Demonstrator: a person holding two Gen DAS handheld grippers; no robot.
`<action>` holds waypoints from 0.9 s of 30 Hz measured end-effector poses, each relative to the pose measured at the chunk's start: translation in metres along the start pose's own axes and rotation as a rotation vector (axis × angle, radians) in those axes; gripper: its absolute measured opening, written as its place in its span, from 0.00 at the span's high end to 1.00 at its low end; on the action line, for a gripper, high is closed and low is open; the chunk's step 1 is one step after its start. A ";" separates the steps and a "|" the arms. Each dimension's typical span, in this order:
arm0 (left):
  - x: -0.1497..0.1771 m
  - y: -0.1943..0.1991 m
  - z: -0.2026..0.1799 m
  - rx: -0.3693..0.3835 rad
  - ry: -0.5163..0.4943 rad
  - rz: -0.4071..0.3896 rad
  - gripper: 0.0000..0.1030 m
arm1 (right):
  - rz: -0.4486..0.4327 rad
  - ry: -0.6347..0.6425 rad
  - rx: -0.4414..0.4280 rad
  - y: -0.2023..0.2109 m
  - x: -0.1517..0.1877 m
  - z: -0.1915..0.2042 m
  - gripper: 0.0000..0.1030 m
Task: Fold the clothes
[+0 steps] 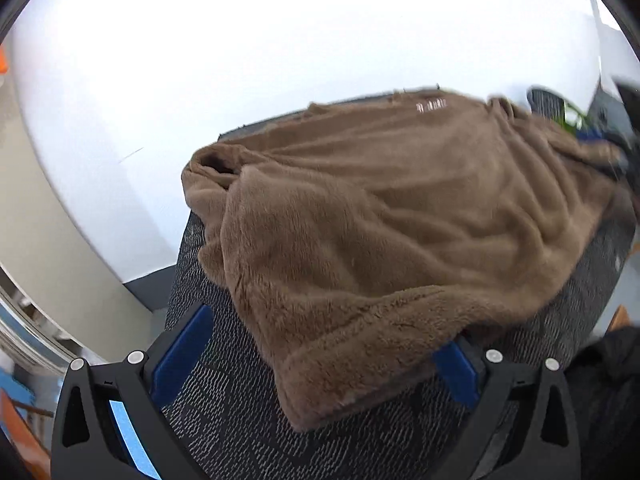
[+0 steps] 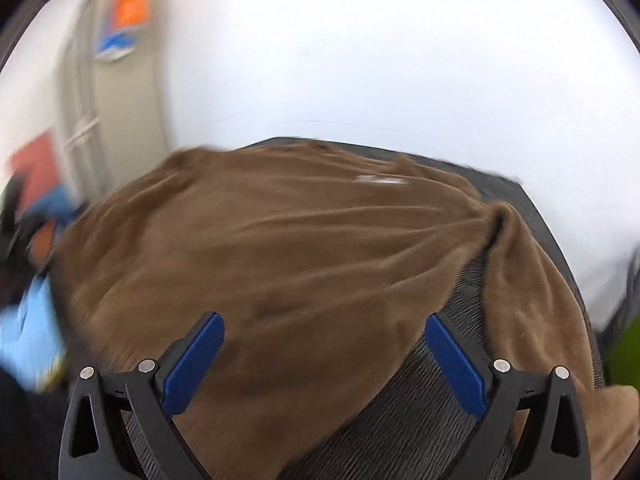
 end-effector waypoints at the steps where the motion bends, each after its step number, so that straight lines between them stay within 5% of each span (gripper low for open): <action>1: -0.004 0.000 0.001 0.014 0.022 -0.008 0.01 | -0.018 0.035 -0.006 0.010 0.003 0.012 0.01; 6: -0.016 0.000 0.004 0.069 0.112 -0.022 0.01 | -0.100 0.198 -0.029 0.057 0.019 0.069 0.01; 8: -0.018 -0.001 0.004 0.069 0.125 -0.020 0.01 | -0.069 0.162 0.019 0.051 0.024 0.063 0.02; 14: -0.017 0.003 0.002 0.045 0.129 -0.032 0.00 | -0.027 0.001 0.119 0.032 0.025 0.032 0.37; 21: -0.012 0.003 0.003 0.038 0.154 -0.010 0.00 | -0.042 0.146 0.197 0.022 0.005 0.061 0.70; 27: -0.005 0.008 0.014 0.026 0.231 -0.025 0.00 | -0.073 0.006 0.305 0.033 0.009 0.021 0.74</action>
Point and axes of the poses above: each gripper's, at about its wrist camera, not at the fingertips, and y roughly against the way its jaws point, z to its left, x to its underside, the point moved 9 cm from there along -y, roughly the way its jaws point, and after that the axes turned 15 degrees about y, right-handed, at the moved point
